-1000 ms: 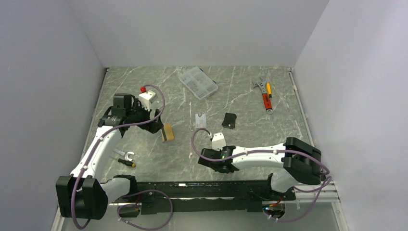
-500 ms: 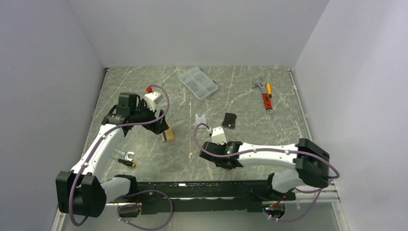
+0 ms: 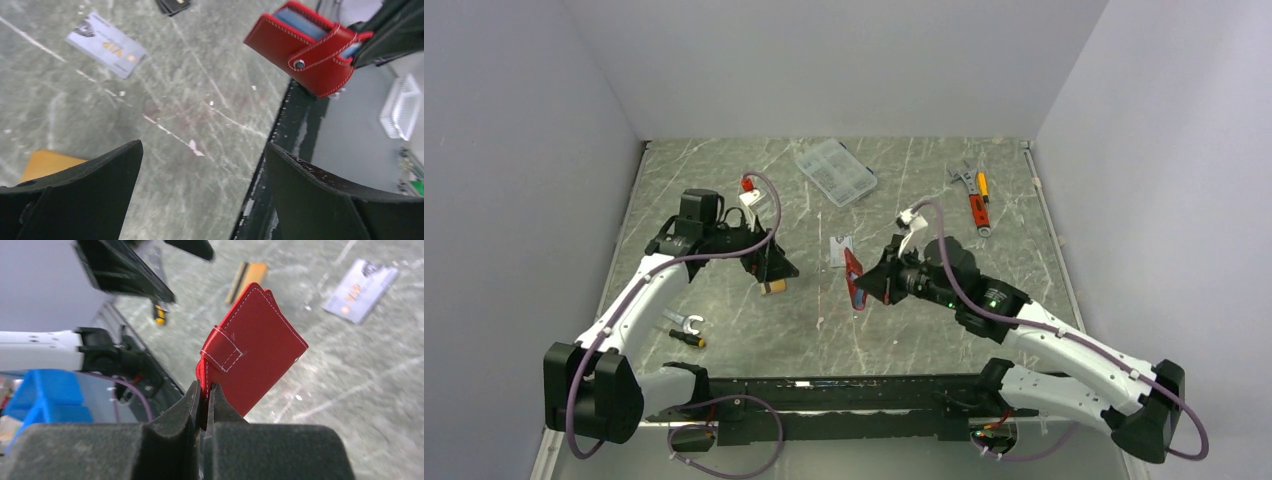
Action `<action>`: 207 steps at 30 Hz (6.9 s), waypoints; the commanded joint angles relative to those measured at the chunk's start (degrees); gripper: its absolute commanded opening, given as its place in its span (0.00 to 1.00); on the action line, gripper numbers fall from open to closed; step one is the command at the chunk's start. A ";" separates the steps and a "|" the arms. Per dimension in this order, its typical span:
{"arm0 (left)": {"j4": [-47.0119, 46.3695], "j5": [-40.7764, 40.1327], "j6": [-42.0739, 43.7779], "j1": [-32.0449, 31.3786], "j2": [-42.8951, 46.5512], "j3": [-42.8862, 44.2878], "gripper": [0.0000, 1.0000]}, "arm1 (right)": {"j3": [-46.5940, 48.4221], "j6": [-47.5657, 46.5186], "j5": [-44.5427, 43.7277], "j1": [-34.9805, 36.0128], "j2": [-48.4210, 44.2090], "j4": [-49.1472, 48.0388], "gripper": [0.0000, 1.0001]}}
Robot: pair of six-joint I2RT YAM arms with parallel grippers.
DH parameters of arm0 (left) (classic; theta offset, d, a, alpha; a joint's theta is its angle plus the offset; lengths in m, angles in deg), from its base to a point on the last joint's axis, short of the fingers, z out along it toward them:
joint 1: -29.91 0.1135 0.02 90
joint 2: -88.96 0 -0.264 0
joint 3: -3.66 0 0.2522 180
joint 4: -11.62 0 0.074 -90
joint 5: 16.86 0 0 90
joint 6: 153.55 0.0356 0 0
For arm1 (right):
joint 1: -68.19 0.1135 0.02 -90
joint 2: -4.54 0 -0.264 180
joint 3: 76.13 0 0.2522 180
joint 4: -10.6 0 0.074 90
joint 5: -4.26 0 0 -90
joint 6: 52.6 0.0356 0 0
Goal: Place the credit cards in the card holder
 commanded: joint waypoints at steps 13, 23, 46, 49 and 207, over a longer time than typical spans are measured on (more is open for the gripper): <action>-85.10 19.10 -74.67 0.33 -1.74 -17.78 0.99 | -3.15 15.60 28.88 -10.94 5.95 -51.63 0.00; -102.11 16.36 -90.14 1.05 -3.07 -15.27 0.99 | -4.82 29.44 28.58 -11.09 15.23 -79.01 0.00; -111.59 15.91 -97.16 3.95 -2.37 -12.51 0.42 | -4.23 35.78 28.30 -10.22 27.07 -86.01 0.09; -111.15 16.01 -97.03 4.36 -2.29 -12.51 0.34 | -3.90 33.90 28.86 -10.21 26.84 -79.99 0.27; -12.65 6.72 -33.25 -4.66 4.48 3.31 0.00 | 20.62 -29.26 -44.54 18.20 25.25 -16.27 0.27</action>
